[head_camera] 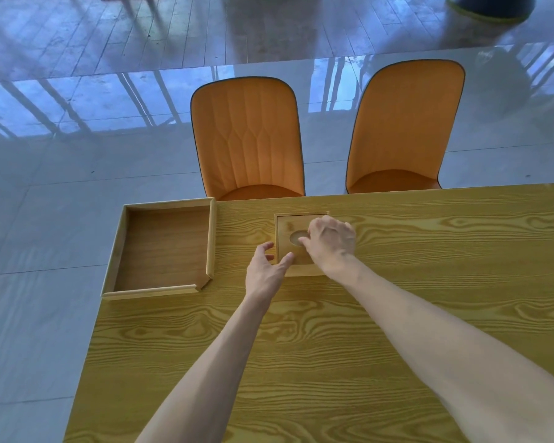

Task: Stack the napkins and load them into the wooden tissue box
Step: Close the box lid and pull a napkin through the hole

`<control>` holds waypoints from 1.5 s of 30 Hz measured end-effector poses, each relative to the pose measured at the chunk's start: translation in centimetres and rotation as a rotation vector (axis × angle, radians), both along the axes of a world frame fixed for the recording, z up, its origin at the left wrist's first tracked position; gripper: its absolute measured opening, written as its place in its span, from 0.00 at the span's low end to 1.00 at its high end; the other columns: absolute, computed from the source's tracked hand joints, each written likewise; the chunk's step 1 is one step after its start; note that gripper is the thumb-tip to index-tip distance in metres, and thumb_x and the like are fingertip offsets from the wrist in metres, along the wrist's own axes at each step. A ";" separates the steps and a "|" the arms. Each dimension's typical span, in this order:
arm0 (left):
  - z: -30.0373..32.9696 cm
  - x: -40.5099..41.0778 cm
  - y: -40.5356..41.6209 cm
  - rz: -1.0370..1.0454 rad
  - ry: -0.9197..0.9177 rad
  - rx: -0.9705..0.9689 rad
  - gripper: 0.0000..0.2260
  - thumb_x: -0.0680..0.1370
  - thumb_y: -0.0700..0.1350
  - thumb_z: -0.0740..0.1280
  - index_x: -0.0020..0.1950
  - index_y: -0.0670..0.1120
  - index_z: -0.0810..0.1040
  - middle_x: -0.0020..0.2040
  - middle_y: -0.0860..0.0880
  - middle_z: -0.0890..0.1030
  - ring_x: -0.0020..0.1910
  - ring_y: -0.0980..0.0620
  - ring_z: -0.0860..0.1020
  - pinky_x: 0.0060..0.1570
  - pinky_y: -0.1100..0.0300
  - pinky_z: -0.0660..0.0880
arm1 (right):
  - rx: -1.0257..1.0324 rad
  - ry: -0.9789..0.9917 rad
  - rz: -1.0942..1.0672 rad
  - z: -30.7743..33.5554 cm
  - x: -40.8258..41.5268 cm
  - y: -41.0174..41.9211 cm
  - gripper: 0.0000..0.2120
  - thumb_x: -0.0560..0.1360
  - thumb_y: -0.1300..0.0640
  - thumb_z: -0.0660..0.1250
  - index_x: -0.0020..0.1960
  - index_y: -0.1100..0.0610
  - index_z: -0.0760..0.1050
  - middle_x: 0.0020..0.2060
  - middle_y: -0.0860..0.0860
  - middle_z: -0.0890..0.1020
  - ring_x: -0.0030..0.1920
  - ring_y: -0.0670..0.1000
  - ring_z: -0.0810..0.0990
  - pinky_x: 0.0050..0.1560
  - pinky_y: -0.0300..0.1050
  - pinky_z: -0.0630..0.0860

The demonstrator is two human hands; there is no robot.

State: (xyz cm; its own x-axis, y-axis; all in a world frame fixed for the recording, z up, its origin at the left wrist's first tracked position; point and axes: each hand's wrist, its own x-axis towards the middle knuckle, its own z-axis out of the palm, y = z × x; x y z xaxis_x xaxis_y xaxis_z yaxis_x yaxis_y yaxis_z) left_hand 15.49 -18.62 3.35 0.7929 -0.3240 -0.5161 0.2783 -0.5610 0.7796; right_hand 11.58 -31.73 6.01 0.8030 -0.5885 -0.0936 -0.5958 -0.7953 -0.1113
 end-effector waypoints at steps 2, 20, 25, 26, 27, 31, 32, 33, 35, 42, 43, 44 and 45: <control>-0.2 0.0 -0.3 0.001 -0.020 0.025 0.28 0.75 0.56 0.71 0.73 0.51 0.68 0.63 0.49 0.77 0.53 0.51 0.76 0.58 0.52 0.75 | -0.029 0.059 -0.016 0.2 0.7 0.5 0.12 0.79 0.49 0.67 0.54 0.57 0.80 0.50 0.54 0.84 0.51 0.55 0.83 0.55 0.49 0.73; -0.6 -0.1 -0.3 0.018 -0.006 0.033 0.28 0.74 0.57 0.72 0.71 0.54 0.69 0.62 0.50 0.79 0.51 0.51 0.78 0.56 0.51 0.77 | 0.147 -0.093 0.034 -0.7 -0.2 -0.6 0.11 0.81 0.56 0.64 0.53 0.59 0.83 0.51 0.56 0.83 0.47 0.57 0.83 0.46 0.48 0.80; -0.5 0.0 -0.3 0.014 -0.001 0.032 0.27 0.74 0.57 0.72 0.71 0.53 0.69 0.61 0.50 0.78 0.52 0.51 0.78 0.57 0.49 0.77 | 0.289 -0.190 -0.012 -1.4 -1.5 -1.4 0.11 0.82 0.53 0.63 0.54 0.58 0.81 0.52 0.55 0.80 0.48 0.56 0.81 0.43 0.45 0.73; -0.5 0.0 -0.3 0.014 0.000 0.033 0.27 0.74 0.56 0.72 0.71 0.53 0.70 0.62 0.49 0.78 0.52 0.51 0.78 0.57 0.49 0.77 | 0.312 -0.206 -0.020 -1.4 -1.6 -1.4 0.11 0.82 0.53 0.63 0.54 0.58 0.80 0.52 0.55 0.80 0.48 0.56 0.81 0.43 0.45 0.73; -0.5 0.0 -0.3 0.014 0.001 0.030 0.27 0.74 0.56 0.72 0.71 0.53 0.70 0.62 0.49 0.78 0.52 0.51 0.78 0.58 0.49 0.77 | 0.338 -0.224 -0.028 -1.6 -1.7 -1.3 0.11 0.82 0.52 0.62 0.54 0.58 0.80 0.52 0.55 0.79 0.48 0.55 0.80 0.44 0.46 0.74; -0.4 0.0 -0.4 0.014 -0.005 0.034 0.27 0.74 0.56 0.72 0.71 0.53 0.69 0.62 0.49 0.78 0.53 0.51 0.78 0.58 0.49 0.77 | 0.440 -0.335 -0.069 -2.1 -2.1 -1.5 0.11 0.82 0.53 0.63 0.55 0.59 0.79 0.51 0.55 0.80 0.47 0.51 0.77 0.46 0.45 0.71; -0.4 0.0 -0.4 0.013 -0.006 0.038 0.27 0.74 0.56 0.72 0.71 0.53 0.69 0.62 0.49 0.78 0.53 0.51 0.78 0.57 0.49 0.77 | 0.464 -0.367 -0.084 -2.2 -2.3 -1.5 0.11 0.82 0.53 0.63 0.55 0.60 0.79 0.51 0.55 0.80 0.47 0.50 0.76 0.46 0.43 0.70; -0.5 -0.1 -0.4 0.014 -0.006 0.035 0.27 0.74 0.55 0.72 0.71 0.52 0.69 0.62 0.49 0.78 0.53 0.51 0.78 0.57 0.50 0.77 | 0.492 -0.405 -0.099 -2.3 -2.5 -1.7 0.12 0.82 0.53 0.63 0.55 0.60 0.79 0.51 0.55 0.80 0.47 0.50 0.76 0.46 0.42 0.69; -0.4 0.0 -0.4 0.015 0.000 0.031 0.28 0.74 0.55 0.72 0.72 0.52 0.69 0.62 0.48 0.78 0.52 0.51 0.78 0.57 0.50 0.77 | 0.554 -0.483 -0.131 -2.6 -3.1 -1.9 0.12 0.82 0.52 0.63 0.54 0.60 0.79 0.50 0.54 0.80 0.49 0.51 0.76 0.44 0.37 0.68; -0.2 0.1 -0.3 0.013 0.007 0.021 0.27 0.75 0.55 0.72 0.71 0.52 0.69 0.63 0.48 0.79 0.53 0.50 0.78 0.56 0.51 0.76 | 0.625 -0.583 -0.173 -2.4 -3.4 -1.6 0.14 0.80 0.46 0.64 0.54 0.56 0.79 0.47 0.51 0.81 0.46 0.50 0.78 0.45 0.37 0.72; -0.2 0.1 -0.2 -0.006 0.017 0.008 0.28 0.75 0.56 0.71 0.72 0.52 0.69 0.63 0.47 0.78 0.53 0.50 0.78 0.55 0.53 0.76 | 0.644 -0.602 -0.168 -2.4 -3.5 -1.6 0.15 0.80 0.45 0.63 0.55 0.56 0.78 0.47 0.51 0.81 0.46 0.50 0.79 0.45 0.39 0.74; 0.1 0.1 -0.1 -0.036 0.021 0.027 0.28 0.75 0.56 0.71 0.73 0.51 0.68 0.64 0.47 0.78 0.54 0.50 0.77 0.54 0.54 0.75 | 0.656 -0.600 -0.169 -2.0 -3.7 -1.4 0.16 0.81 0.44 0.63 0.57 0.56 0.77 0.46 0.51 0.82 0.46 0.50 0.80 0.45 0.41 0.76; 0.3 0.3 0.1 -0.080 0.021 0.052 0.29 0.76 0.57 0.70 0.73 0.51 0.67 0.64 0.47 0.77 0.54 0.50 0.77 0.55 0.54 0.74 | 0.648 -0.598 -0.165 -1.7 -3.8 -1.4 0.17 0.81 0.44 0.61 0.58 0.56 0.77 0.46 0.51 0.83 0.46 0.50 0.81 0.45 0.43 0.78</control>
State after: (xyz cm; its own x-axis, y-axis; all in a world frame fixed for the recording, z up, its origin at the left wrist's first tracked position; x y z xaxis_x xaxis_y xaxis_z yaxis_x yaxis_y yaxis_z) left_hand 15.76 -18.55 3.62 0.7542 -0.3582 -0.5503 0.2473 -0.6214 0.7435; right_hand 7.75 -33.14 4.30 0.7340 -0.6779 -0.0407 -0.3952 -0.3776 -0.8374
